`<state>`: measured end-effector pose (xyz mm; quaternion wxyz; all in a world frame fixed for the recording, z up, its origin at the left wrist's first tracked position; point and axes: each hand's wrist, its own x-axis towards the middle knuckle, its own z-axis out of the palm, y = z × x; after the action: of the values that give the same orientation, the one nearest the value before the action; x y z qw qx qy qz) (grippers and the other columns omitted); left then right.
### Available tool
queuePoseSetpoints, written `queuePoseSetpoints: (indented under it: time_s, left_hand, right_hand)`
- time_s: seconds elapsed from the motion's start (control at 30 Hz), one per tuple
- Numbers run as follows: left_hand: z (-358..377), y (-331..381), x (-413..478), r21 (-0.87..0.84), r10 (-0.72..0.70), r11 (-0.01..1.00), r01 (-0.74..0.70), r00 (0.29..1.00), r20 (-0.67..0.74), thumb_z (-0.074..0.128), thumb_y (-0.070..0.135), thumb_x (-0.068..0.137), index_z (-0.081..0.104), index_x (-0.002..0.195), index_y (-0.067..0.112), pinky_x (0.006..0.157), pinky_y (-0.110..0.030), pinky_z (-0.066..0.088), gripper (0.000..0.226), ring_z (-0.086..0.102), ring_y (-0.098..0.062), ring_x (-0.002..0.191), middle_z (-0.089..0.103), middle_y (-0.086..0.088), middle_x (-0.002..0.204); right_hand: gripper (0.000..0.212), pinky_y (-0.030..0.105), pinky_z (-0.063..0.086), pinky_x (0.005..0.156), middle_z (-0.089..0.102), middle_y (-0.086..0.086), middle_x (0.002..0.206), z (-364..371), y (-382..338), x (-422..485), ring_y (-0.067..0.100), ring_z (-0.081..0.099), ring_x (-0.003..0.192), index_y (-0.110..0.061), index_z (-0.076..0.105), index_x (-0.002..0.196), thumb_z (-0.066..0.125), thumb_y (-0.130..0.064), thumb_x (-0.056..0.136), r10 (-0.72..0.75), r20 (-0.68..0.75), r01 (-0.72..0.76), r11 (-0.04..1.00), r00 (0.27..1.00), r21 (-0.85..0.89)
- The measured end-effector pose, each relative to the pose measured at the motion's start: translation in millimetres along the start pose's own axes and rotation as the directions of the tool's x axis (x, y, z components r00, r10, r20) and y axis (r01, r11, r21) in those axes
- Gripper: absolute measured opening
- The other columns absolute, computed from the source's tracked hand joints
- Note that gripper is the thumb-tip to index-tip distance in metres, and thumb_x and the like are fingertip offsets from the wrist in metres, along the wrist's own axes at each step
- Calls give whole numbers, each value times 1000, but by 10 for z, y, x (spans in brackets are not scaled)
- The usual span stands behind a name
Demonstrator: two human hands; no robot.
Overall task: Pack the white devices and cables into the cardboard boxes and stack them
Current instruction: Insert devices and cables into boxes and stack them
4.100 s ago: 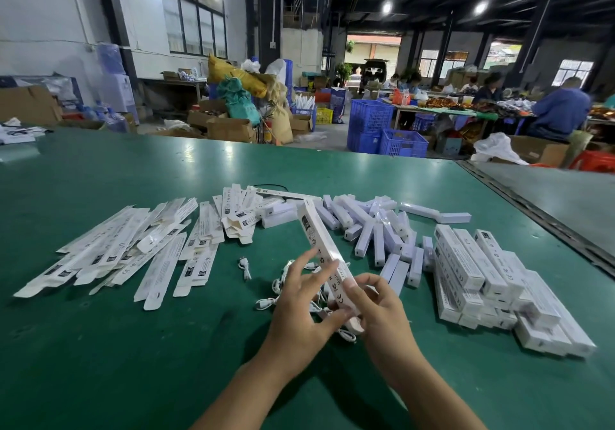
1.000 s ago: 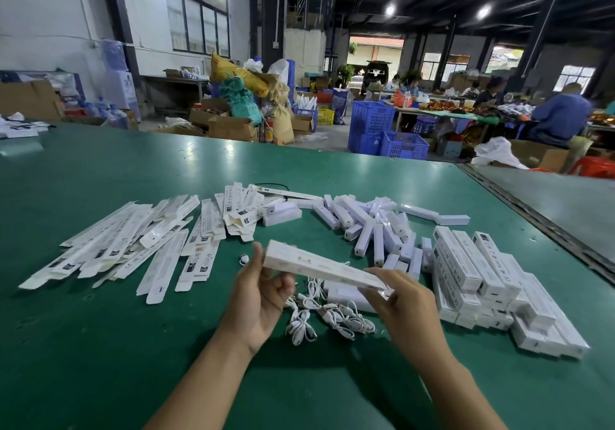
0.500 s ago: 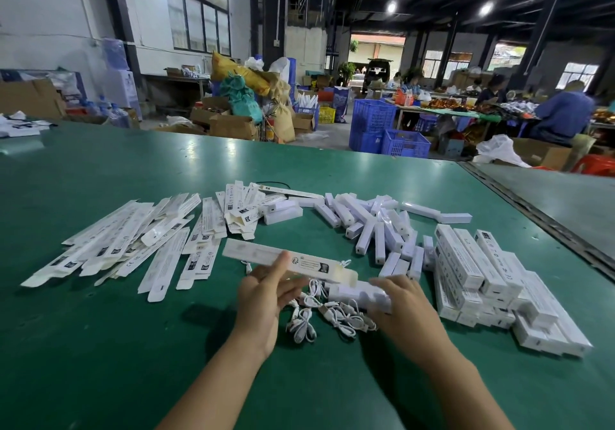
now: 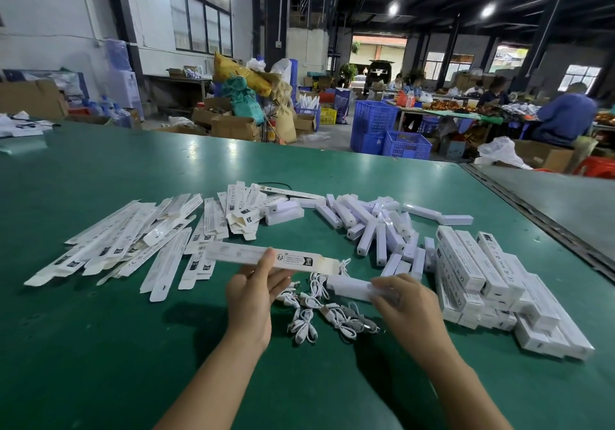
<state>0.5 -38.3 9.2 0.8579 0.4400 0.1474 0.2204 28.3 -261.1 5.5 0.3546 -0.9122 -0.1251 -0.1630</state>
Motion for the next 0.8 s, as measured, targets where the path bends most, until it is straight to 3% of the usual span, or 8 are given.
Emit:
queuePoseSetpoints:
  time_s: [0.07,0.13,0.2,0.3,0.4,0.6,0.8]
  left_hand:
    - [-9,11,26,-15,27,999,-28,998,-58,64,16,96,63,96,6,59,-22,58,10,75,-17,70,74,-10,84]
    - [-18,14,46,-27,42,999,-45,994,-98,63,16,96,64,96,8,57,-20,58,8,75,-16,69,77,-4,80]
    - [-25,8,58,-32,51,998,-56,991,-120,64,16,96,65,95,10,56,-19,57,6,75,-15,69,77,0,77]
    - [-22,-15,68,-32,45,998,-50,990,-134,65,16,96,66,94,11,58,-21,58,5,75,-15,70,78,-3,80]
    - [-13,-34,70,-28,44,998,-48,990,-131,65,15,95,67,94,10,60,-23,59,5,76,-17,72,78,-6,84]
    - [-14,-33,59,-36,41,998,-45,993,-109,65,14,95,66,104,4,62,-25,61,13,76,-20,75,76,-13,94]
    - [-11,-37,46,-35,14,999,-16,998,-61,65,15,95,63,106,1,58,-24,59,18,76,-24,77,73,-18,98]
  right_hand:
    - [16,12,48,71,65,-15,95,2,-53,-5,-5,62,78,-21,74,103,73,-20,86,60,-90,-46,988,994,149]
    - [17,18,47,67,70,-11,90,8,-85,-15,0,62,72,-23,74,102,74,-23,85,174,-140,-114,926,975,359]
    - [15,25,50,66,74,-3,83,6,-117,-28,9,64,71,-25,76,98,76,-24,83,254,-130,-141,819,958,556]
    - [12,23,57,66,76,2,79,34,-206,-58,16,71,72,-28,76,89,78,-21,79,285,-57,-157,673,957,722]
    - [11,26,58,69,76,4,79,101,-259,-79,16,71,72,-26,77,88,78,-19,79,274,3,-184,638,962,748]
    - [9,20,55,65,75,7,77,132,-249,-87,11,67,67,-22,77,87,77,-15,81,266,59,-218,622,962,752]
    - [9,24,57,73,75,8,78,157,-217,-65,13,67,70,-14,77,92,75,-13,83,316,101,-268,545,943,795]
